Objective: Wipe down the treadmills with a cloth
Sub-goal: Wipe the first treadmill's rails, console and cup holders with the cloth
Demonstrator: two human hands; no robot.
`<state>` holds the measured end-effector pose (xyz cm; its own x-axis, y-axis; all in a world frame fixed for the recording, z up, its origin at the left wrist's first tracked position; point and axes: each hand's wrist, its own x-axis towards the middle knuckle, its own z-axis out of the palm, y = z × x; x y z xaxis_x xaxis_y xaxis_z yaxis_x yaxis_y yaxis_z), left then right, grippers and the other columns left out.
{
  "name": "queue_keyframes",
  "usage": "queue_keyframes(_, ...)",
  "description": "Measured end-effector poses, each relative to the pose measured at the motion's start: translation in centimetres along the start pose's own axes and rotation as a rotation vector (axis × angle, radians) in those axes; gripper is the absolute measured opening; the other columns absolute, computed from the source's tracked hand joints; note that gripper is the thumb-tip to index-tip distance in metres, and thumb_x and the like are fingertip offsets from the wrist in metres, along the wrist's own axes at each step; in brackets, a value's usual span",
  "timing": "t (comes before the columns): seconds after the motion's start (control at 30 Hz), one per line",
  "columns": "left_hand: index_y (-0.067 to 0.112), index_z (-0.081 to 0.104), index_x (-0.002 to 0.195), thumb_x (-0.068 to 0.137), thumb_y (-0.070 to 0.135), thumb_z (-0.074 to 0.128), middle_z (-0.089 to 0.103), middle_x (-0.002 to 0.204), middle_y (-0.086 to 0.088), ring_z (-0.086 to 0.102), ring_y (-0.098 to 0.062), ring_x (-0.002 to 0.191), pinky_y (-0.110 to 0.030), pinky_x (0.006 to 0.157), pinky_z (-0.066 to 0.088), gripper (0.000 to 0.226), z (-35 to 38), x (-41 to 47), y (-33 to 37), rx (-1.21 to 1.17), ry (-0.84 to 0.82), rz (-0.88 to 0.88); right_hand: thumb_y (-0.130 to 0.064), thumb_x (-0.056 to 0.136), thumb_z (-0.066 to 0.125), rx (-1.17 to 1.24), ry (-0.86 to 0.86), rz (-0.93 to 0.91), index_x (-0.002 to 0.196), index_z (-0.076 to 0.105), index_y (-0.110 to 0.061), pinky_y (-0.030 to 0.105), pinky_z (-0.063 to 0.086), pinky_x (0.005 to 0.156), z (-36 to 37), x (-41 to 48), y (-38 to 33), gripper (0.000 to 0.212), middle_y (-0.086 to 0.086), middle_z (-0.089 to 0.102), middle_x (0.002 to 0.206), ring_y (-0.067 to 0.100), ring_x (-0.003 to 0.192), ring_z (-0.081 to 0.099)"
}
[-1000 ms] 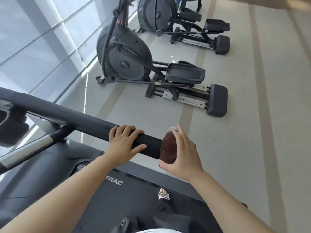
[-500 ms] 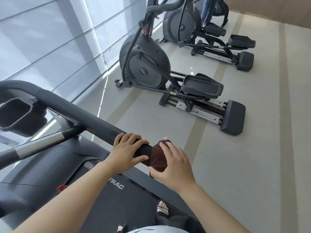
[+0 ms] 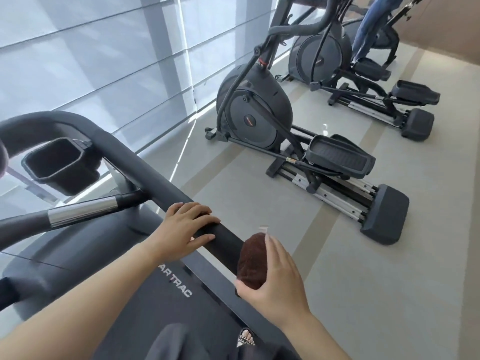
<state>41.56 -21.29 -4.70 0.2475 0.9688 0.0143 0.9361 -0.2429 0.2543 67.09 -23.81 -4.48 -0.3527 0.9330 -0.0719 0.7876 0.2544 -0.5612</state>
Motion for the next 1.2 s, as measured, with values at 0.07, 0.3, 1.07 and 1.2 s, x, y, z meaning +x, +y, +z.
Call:
queue_keyframes(0.07,0.042,0.049,0.123,0.084,0.065,0.031,0.052,0.128,0.011,0.041,-0.014,0.126,-0.047,0.108,0.023,0.048,-0.6,0.1,-1.5,0.038,-0.011,-0.020,-0.075,0.060,0.048,-0.034,0.020,0.042,0.145,0.022,-0.021,0.033,0.027,0.113,0.6,0.1,-0.5,0.104,-0.005,0.025,0.153,0.015,0.138,0.026)
queue_keyframes(0.3,0.044,0.045,0.128,0.082,0.070,0.016,0.045,0.136,0.010,0.030,-0.015,0.134,-0.049,0.112,0.009,0.060,-2.7,1.3,-7.5,0.065,-0.077,-0.058,-0.066,0.068,0.054,-0.084,-0.035,-0.017,0.135,0.033,-0.018,0.037,0.035,0.107,3.3,8.0,-8.0,0.085,-0.002,0.042,0.140,0.019,0.126,0.040)
queue_keyframes(1.07,0.033,0.043,0.135,0.086,0.060,0.026,0.042,0.143,0.005,0.038,-0.021,0.131,-0.045,0.108,0.027,0.058,-5.2,-0.8,-14.7,0.031,-0.055,0.061,-0.065,0.068,0.055,-0.171,0.109,-0.064,0.132,0.042,-0.024,0.040,0.037,0.102,6.7,10.3,-11.2,0.077,-0.005,0.047,0.137,0.019,0.122,0.045)
queue_keyframes(1.2,0.030,0.039,0.138,0.086,0.056,0.030,0.039,0.146,0.002,0.036,-0.022,0.133,-0.043,0.107,0.029,0.059,-6.0,-2.8,-15.7,0.086,-0.044,-0.091,-0.058,0.071,0.061,-0.109,0.048,-0.219,0.134,0.044,-0.018,0.044,0.035,0.106,7.6,13.5,-13.8,0.076,0.000,0.044,0.142,0.023,0.128,0.041)
